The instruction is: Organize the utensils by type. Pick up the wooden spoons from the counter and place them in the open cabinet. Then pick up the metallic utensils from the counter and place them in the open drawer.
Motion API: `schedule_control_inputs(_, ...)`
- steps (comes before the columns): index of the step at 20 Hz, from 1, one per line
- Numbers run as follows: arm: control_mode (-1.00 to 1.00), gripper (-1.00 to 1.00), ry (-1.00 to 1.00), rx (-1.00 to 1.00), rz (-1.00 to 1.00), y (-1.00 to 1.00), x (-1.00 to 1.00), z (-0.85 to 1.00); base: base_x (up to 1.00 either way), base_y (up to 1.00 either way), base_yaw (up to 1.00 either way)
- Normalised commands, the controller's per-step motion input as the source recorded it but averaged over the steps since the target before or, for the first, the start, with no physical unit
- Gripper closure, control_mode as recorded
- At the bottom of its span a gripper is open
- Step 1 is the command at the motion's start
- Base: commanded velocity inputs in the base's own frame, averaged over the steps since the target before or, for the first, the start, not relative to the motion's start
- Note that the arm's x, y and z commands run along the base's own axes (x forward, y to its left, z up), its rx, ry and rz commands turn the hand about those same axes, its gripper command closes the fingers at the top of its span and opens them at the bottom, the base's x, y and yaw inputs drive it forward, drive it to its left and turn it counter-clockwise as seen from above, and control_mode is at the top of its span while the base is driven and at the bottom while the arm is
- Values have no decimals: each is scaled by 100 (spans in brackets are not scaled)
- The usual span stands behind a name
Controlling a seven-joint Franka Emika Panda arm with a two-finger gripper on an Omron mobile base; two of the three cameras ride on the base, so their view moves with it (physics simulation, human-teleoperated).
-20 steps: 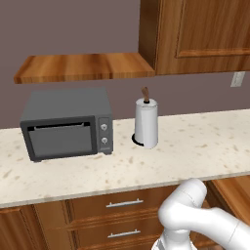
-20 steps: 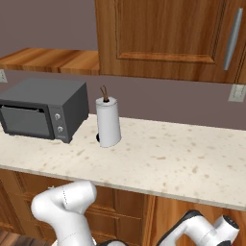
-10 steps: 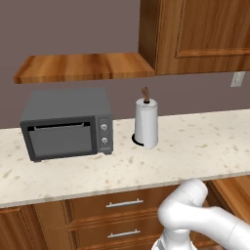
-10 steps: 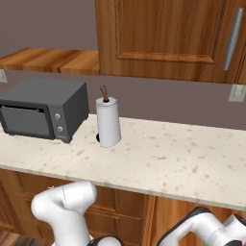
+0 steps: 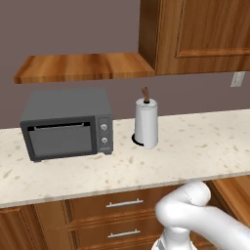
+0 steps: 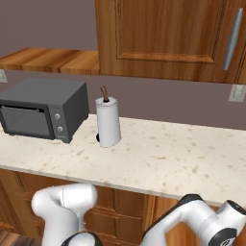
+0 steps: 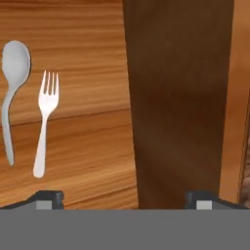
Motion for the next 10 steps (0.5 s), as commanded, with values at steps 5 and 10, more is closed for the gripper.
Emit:
schedule_control_inputs(5, -100, -100, -24, -16, 35, 85, -27, 49, 0, 0, 0)
schedule_control_inputs(10, -100, -100, -22, -18, 34, 91, -8, 51, 0, 0, 0)
